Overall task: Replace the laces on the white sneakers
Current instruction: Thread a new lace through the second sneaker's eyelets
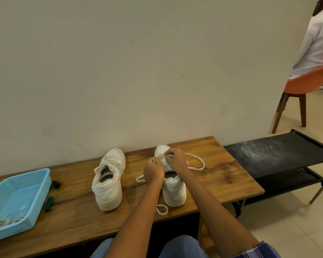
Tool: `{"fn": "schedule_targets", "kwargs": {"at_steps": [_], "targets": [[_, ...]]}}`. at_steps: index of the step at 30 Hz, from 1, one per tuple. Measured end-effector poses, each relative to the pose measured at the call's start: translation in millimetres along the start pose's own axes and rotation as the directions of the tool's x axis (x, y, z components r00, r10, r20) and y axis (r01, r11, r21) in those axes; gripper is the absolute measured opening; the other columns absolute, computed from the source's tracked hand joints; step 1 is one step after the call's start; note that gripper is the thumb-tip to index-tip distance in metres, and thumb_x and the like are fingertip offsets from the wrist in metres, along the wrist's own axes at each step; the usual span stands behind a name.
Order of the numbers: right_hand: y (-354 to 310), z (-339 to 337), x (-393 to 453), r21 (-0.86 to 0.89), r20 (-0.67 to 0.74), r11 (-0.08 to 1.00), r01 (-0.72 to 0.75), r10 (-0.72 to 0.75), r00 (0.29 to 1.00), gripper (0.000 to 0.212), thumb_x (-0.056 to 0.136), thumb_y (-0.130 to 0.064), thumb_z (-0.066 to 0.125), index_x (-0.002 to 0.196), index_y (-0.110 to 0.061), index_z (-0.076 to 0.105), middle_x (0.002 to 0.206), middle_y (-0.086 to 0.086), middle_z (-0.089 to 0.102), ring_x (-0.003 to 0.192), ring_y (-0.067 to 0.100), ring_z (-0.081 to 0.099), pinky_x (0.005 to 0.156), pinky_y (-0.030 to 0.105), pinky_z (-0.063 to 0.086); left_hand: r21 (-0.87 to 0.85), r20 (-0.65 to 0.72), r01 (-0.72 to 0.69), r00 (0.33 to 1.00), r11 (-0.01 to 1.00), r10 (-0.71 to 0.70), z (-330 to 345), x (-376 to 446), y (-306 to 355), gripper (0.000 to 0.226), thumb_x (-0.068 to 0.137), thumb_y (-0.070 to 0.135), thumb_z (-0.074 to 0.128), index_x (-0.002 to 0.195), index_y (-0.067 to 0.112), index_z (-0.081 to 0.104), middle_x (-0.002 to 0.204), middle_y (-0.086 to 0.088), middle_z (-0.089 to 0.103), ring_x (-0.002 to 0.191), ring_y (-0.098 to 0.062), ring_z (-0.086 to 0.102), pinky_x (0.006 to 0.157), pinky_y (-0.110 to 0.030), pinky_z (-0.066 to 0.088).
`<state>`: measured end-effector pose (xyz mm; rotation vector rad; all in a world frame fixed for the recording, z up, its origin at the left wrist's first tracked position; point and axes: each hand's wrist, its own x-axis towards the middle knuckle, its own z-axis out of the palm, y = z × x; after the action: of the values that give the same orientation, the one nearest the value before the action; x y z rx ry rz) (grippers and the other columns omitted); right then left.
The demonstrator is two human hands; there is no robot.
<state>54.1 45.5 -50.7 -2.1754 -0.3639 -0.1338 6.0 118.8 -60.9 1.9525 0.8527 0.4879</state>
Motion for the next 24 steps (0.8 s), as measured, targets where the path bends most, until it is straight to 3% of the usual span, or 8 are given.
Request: {"fn": "schedule_targets", "kwargs": {"at_steps": [3,11,15,20,24], "targets": [[-1,0,0,-0.037,0.039,0.999,0.029,-0.027,0.999,0.015,0.086,-0.005,0.061,0.095,-0.002,0.073,0.101,0.011,0.071,0.097,0.023,0.063,0.081,0.022,0.04,-0.02,-0.005,0.004,1.0,1.0,-0.004,0,0,0,0.036,0.097,0.022,0.037,0.092,0.003,0.067,0.096,-0.017,0.066,0.085,-0.028,0.056,0.065,-0.028,0.034],[-2,2,0,-0.037,0.044,0.999,0.04,-0.039,0.998,0.015,0.086,-0.003,0.061,0.094,-0.004,0.073,0.098,0.01,0.072,0.094,0.021,0.063,0.075,0.014,0.037,-0.007,0.001,-0.046,0.999,0.999,0.046,-2,-4,2,0.034,0.098,0.023,0.039,0.093,0.003,0.066,0.094,-0.014,0.066,0.08,-0.021,0.052,0.064,-0.027,0.033],[-1,2,-1,-0.041,0.037,0.998,0.042,-0.041,0.998,0.015,0.086,-0.004,0.061,0.095,-0.003,0.072,0.098,0.01,0.071,0.094,0.021,0.063,0.072,0.012,0.036,-0.002,-0.005,-0.07,0.998,0.998,0.07,-2,-7,2,0.034,0.098,0.023,0.04,0.095,0.002,0.066,0.094,-0.013,0.065,0.086,-0.025,0.058,0.064,-0.028,0.036],[-1,4,-1,-0.03,0.057,0.998,0.062,-0.06,0.997,0.014,0.084,-0.003,0.062,0.088,-0.008,0.074,0.092,0.006,0.073,0.085,0.016,0.064,0.066,0.011,0.035,0.038,-0.023,-0.101,0.995,0.994,0.102,-1,-9,4,0.031,0.098,0.027,0.041,0.094,0.008,0.065,0.091,-0.008,0.066,0.076,-0.015,0.052,0.062,-0.027,0.038],[-1,4,-3,0.009,0.009,0.998,0.06,-0.06,0.998,0.01,0.083,-0.003,0.062,0.088,-0.006,0.07,0.089,0.006,0.071,0.076,0.011,0.057,0.058,0.007,0.036,-0.109,0.017,-0.08,0.996,0.991,0.082,1,-10,2,0.043,0.097,0.044,0.039,0.088,0.012,0.065,0.082,-0.002,0.064,0.076,-0.016,0.057,0.062,-0.027,0.044]]}}
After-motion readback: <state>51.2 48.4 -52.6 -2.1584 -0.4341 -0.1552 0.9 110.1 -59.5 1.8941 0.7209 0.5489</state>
